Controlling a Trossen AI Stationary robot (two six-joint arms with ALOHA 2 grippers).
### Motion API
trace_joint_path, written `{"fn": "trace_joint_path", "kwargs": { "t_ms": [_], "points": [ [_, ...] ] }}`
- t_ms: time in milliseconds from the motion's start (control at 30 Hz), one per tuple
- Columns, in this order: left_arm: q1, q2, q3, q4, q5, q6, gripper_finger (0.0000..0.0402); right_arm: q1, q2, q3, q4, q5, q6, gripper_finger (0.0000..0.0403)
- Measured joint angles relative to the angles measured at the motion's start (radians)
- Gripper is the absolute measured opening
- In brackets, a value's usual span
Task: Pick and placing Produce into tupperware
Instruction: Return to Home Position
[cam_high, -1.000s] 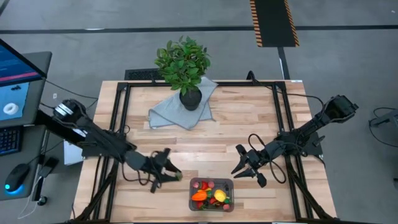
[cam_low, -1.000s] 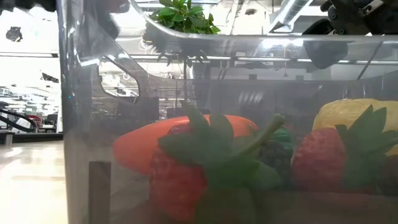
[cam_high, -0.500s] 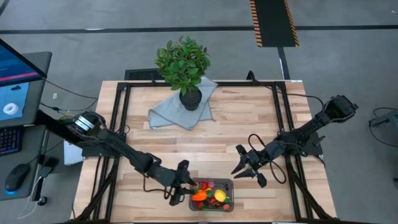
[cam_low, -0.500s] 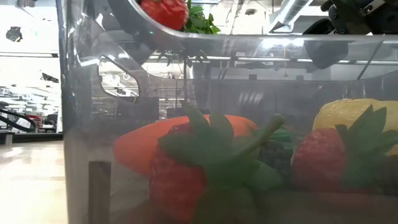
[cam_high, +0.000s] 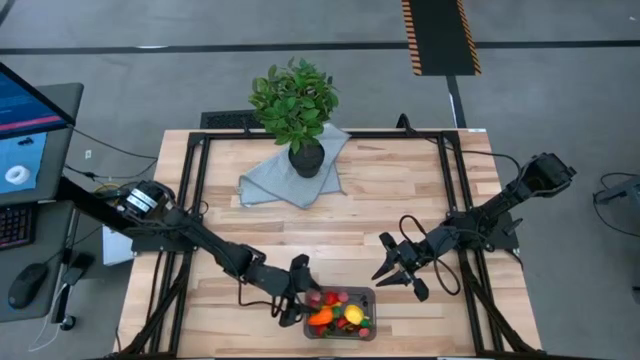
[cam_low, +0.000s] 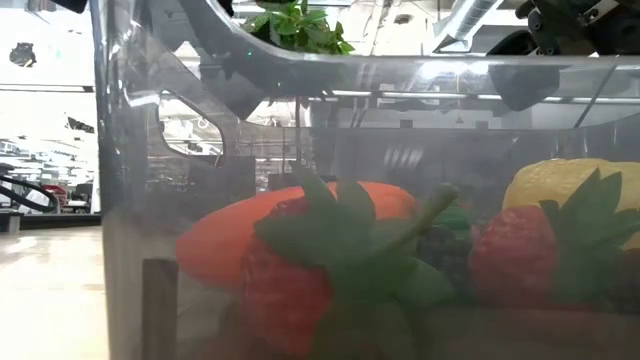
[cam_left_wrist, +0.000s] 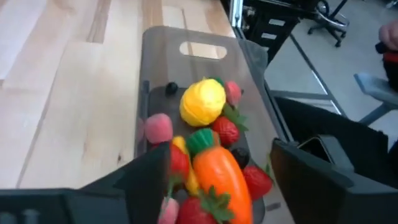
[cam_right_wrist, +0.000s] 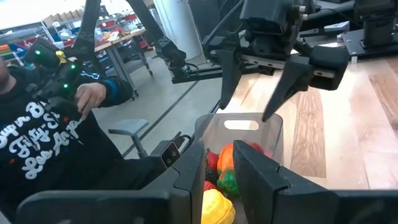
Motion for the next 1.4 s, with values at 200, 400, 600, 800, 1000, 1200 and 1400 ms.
{"fn": "trace_joint_path", "kwargs": {
  "t_ms": [200,400,600,800,1000,1200,1400],
  "points": [
    [0.012,-0.005,0.0,0.035,-0.032,0.077,0.0303,0.0,0.0,0.0,0.0,0.0,0.0,0.0108],
    [0.011,-0.036,-0.001,0.12,-0.019,0.2,0.0306,0.0,0.0,0.0,0.012,0.0,0.0,0.0108],
    [0.021,-0.207,-0.067,0.135,-0.035,0.337,0.0307,0.009,0.0,0.0,0.103,-0.01,-0.035,0.0108],
    [0.025,-0.471,-0.246,0.156,-0.053,0.435,0.0307,0.027,-0.006,0.0,0.121,-0.018,-0.063,0.0108],
    [0.029,-0.754,-0.475,0.168,-0.139,0.471,0.0307,0.024,-0.119,0.0,0.079,-0.046,-0.143,0.0108],
    [0.029,-0.951,-0.655,0.198,-0.186,0.483,0.0307,0.006,-0.366,0.0,-0.146,-0.047,-0.218,0.0108],
    [0.025,-1.103,-0.773,0.197,-0.194,0.54,0.0307,-0.031,-0.53,0.0,-0.313,-0.024,-0.236,0.0108]
  ]
}}
